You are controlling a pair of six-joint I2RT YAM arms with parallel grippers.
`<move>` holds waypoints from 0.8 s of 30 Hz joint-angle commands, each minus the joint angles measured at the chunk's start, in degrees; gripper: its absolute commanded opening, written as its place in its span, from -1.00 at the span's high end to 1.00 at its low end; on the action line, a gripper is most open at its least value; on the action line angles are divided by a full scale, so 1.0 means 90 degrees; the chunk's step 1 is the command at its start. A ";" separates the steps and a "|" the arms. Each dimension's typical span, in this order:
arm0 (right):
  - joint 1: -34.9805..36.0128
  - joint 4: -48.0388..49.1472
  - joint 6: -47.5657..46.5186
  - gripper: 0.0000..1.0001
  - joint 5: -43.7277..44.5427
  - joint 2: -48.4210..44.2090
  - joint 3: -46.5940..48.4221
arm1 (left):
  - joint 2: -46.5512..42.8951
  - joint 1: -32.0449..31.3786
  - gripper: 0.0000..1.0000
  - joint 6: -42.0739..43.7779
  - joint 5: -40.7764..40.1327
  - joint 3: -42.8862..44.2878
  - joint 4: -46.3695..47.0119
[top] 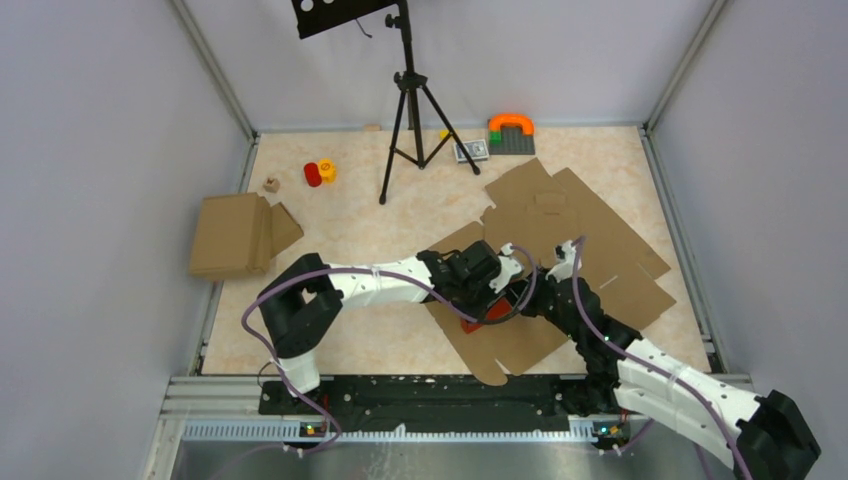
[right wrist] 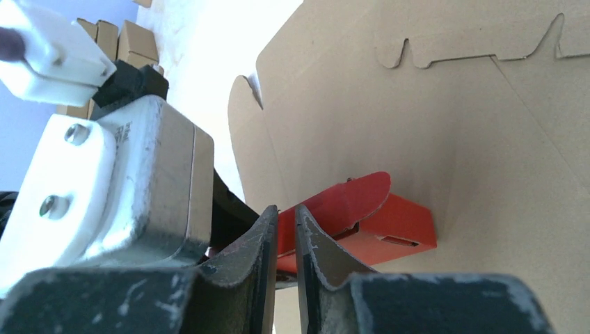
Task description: Fold the paper box
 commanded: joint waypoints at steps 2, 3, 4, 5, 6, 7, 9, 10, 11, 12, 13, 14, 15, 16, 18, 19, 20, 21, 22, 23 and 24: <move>-0.0171 -0.0549 -0.0336 0.71 -0.0037 0.0435 0.0289 | 0.0175 -0.0069 0.51 0.0077 -0.0205 0.0111 0.0154; -0.0167 -0.0521 -0.0335 0.72 -0.0095 0.0491 0.0274 | 0.0178 -0.0065 0.50 0.0071 -0.0206 0.0123 0.0154; -0.0167 -0.0493 -0.0318 0.73 -0.0147 0.0548 0.0251 | 0.0187 -0.0064 0.48 0.0079 -0.0204 0.0145 0.0131; -0.0171 -0.0477 -0.0292 0.73 -0.0180 0.0580 0.0221 | 0.0202 -0.0064 0.43 0.0080 -0.0197 0.0166 0.0109; -0.0175 -0.0458 -0.0268 0.74 -0.0221 0.0589 0.0185 | 0.0212 -0.0071 0.35 0.0071 -0.0199 0.0200 0.0105; -0.0178 -0.0438 -0.0243 0.76 -0.0241 0.0583 0.0148 | 0.0222 -0.0074 0.25 0.0062 -0.0234 0.0214 0.0105; -0.0174 -0.0399 -0.0191 0.77 -0.0295 0.0551 0.0069 | 0.0250 -0.0076 0.14 0.0058 -0.0275 0.0251 0.0105; -0.0176 -0.0382 -0.0167 0.79 -0.0317 0.0530 0.0037 | 0.0270 -0.0074 0.13 0.0060 -0.0281 0.0268 0.0118; -0.0177 -0.0368 -0.0149 0.79 -0.0319 0.0495 0.0012 | 0.0281 -0.0085 0.12 0.0059 -0.0281 0.0289 0.0131; -0.0174 -0.0371 -0.0144 0.80 -0.0328 0.0466 -0.0008 | 0.0293 -0.0084 0.11 0.0061 -0.0272 0.0289 0.0154; -0.0176 -0.0375 -0.0142 0.81 -0.0329 0.0443 -0.0020 | 0.0303 -0.0089 0.11 0.0055 -0.0258 0.0304 0.0176; -0.0172 -0.0384 -0.0138 0.82 -0.0329 0.0421 -0.0030 | 0.0319 -0.0083 0.10 0.0060 -0.0242 0.0320 0.0182; -0.0174 -0.0385 -0.0134 0.82 -0.0329 0.0409 -0.0039 | 0.0332 -0.0085 0.11 0.0062 -0.0228 0.0349 0.0183; -0.0176 -0.0394 -0.0146 0.82 -0.0329 0.0399 -0.0041 | 0.0342 -0.0084 0.11 0.0062 -0.0226 0.0365 0.0183; -0.0177 -0.0395 -0.0142 0.83 -0.0338 0.0387 -0.0041 | 0.0357 -0.0084 0.13 0.0070 -0.0215 0.0377 0.0183; -0.0177 -0.0395 -0.0143 0.84 -0.0344 0.0392 -0.0034 | 0.0368 -0.0084 0.13 0.0067 -0.0208 0.0386 0.0180; -0.0177 -0.0395 -0.0139 0.84 -0.0347 0.0388 -0.0041 | 0.0373 -0.0084 0.16 0.0065 -0.0206 0.0383 0.0175; -0.0175 -0.0394 -0.0144 0.84 -0.0347 0.0399 -0.0041 | 0.0374 -0.0084 0.21 0.0058 -0.0194 0.0380 0.0182; -0.0176 -0.0392 -0.0144 0.84 -0.0348 0.0385 -0.0038 | 0.0372 -0.0084 0.26 0.0058 -0.0196 0.0379 0.0174; -0.0177 -0.0400 -0.0150 0.84 -0.0348 0.0392 -0.0032 | 0.0369 -0.0084 0.30 0.0051 -0.0203 0.0376 0.0171; -0.0177 -0.0404 -0.0153 0.84 -0.0348 0.0387 -0.0032 | 0.0360 -0.0084 0.30 0.0045 -0.0206 0.0359 0.0150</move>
